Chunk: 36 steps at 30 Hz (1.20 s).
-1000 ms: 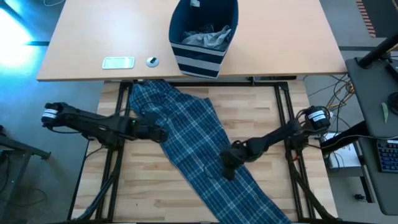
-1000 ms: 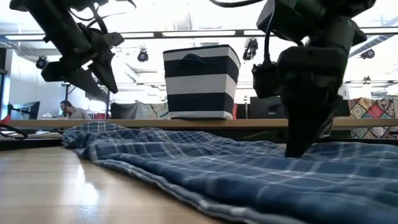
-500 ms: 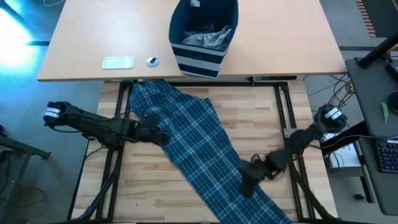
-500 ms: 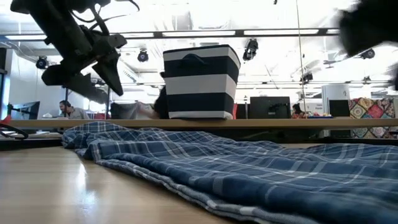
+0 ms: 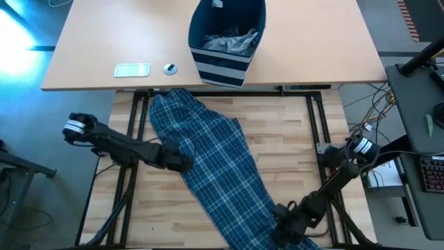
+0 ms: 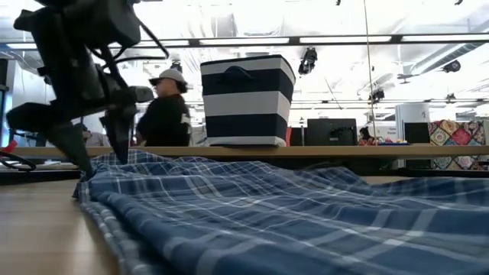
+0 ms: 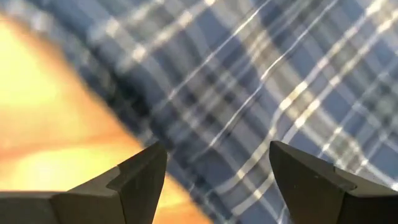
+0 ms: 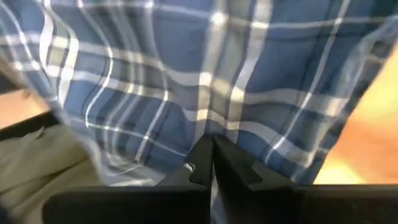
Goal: Fold Laundry from Bin
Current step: Fold the blue patterned pants
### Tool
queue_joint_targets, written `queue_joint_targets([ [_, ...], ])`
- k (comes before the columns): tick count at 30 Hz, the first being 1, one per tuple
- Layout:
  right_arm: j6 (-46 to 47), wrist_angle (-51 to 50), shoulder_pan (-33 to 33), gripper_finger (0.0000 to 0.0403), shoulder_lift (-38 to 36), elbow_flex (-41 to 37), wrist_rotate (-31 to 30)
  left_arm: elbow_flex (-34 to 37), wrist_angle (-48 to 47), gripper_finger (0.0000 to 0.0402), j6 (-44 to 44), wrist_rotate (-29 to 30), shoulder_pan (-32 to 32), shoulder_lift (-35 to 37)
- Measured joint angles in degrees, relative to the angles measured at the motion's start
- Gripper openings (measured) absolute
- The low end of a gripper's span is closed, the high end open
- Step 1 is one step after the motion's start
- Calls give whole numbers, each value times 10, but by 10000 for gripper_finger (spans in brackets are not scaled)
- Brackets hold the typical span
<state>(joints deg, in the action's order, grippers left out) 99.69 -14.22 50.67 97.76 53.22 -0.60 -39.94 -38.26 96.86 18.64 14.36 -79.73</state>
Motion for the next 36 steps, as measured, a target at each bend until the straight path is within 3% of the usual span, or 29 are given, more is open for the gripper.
queue_joint_targets([
  [6,-34,-58,3,9,-70,-2,-85,1,-24,268,60,-1,-14,-8],
  [9,-53,-74,5,9,-83,-1,-98,10,-32,268,82,20,-31,17],
  [13,-68,-71,5,9,-83,-1,-101,56,36,263,93,33,-69,49],
  [18,-62,-64,13,9,-75,-1,-101,128,203,237,117,39,-102,68],
  [21,-46,-61,25,9,-75,0,-101,138,221,217,135,51,-102,68],
  [27,3,-19,71,9,-74,0,-100,137,201,150,137,53,-102,68],
  [33,74,-18,117,9,-7,47,-81,137,188,21,107,53,-101,70],
  [36,87,-17,119,9,54,88,-47,137,176,14,100,53,-101,74],
])
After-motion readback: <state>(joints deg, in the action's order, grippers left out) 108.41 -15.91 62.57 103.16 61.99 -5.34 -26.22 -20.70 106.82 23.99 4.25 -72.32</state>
